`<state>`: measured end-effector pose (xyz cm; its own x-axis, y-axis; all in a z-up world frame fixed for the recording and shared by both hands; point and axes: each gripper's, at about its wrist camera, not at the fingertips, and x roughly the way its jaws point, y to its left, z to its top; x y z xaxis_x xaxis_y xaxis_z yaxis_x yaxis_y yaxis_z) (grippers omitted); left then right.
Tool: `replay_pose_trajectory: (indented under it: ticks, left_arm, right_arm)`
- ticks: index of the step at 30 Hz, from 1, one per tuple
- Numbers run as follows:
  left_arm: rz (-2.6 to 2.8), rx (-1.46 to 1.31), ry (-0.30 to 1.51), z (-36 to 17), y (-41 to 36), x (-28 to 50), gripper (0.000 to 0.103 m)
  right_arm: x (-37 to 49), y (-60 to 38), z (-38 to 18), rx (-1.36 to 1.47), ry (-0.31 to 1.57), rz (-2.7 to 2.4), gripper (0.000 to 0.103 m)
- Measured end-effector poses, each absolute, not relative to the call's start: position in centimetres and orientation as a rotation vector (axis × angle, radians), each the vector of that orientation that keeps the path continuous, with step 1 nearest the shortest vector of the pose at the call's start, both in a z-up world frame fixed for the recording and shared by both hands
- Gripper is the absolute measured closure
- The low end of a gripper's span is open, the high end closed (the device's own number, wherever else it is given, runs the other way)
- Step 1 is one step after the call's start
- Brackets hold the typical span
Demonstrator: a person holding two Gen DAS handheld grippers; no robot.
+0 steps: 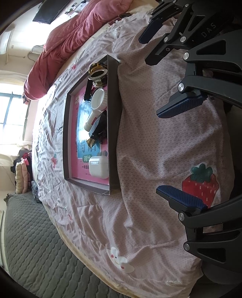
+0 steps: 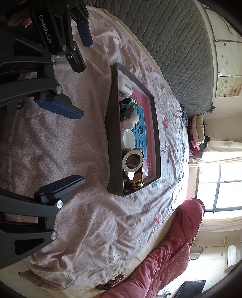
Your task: Organize rigid objects
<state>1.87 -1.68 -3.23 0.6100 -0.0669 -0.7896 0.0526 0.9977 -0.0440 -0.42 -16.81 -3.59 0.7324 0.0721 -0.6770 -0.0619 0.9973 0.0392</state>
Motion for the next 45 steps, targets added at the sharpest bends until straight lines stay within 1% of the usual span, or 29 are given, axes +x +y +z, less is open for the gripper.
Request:
replay_pose_trajectory:
  ticks: [45]
  left_arm:
    - [-0.014, 0.005, 0.917, -3.55, -1.16, 2.65, 0.027]
  right_arm:
    - [-0.12, -16.04, -3.72, -0.033, 0.738, 0.090, 0.041]
